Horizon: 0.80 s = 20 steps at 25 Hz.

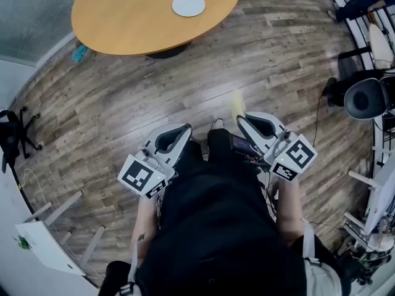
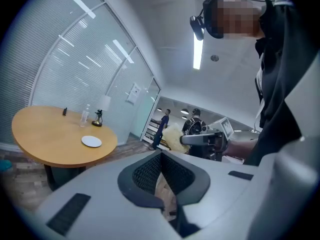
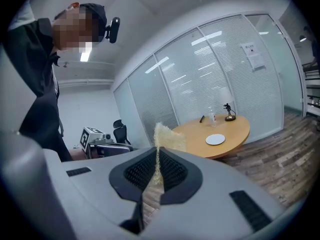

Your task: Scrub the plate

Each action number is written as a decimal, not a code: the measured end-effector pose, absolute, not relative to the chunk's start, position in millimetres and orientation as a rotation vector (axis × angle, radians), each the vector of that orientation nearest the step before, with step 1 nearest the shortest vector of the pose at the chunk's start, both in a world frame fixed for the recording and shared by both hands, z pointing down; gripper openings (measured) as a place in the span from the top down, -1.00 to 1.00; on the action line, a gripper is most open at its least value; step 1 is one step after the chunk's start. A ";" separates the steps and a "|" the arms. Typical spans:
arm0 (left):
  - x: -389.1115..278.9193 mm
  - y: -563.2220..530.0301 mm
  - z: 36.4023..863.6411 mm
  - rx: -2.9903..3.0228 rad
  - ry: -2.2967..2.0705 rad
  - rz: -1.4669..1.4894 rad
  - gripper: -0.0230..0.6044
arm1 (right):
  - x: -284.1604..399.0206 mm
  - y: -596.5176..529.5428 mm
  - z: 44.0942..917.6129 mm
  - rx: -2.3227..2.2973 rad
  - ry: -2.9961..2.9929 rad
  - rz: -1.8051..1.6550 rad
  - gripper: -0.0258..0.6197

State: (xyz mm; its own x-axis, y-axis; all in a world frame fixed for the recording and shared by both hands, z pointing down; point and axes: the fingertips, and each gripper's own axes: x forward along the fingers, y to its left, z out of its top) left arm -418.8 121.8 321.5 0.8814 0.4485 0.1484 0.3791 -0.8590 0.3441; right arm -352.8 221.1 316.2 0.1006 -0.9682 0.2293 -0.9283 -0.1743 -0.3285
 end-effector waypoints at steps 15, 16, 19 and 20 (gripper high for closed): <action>-346.1 183.9 322.5 2.742 0.555 0.399 0.89 | -273.6 276.3 328.6 -2.231 1.942 -0.599 0.84; -333.8 195.2 318.8 2.735 0.561 0.385 0.89 | -262.6 285.1 327.1 -2.230 1.936 -0.589 0.84; -292.9 228.0 307.5 2.735 0.610 0.365 0.89 | -227.3 307.3 323.9 -2.230 1.913 -0.566 0.84; -280.0 238.2 305.1 2.741 0.628 0.367 0.89 | -217.3 313.4 323.4 -2.231 1.911 -0.558 0.84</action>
State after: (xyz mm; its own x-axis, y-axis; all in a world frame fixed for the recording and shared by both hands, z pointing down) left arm -280.0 238.2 305.1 0.8717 0.4568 0.1775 0.3790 -0.8580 0.3468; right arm -217.3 313.4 323.4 0.1181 -0.9764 0.1806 -0.9201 -0.1760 -0.3499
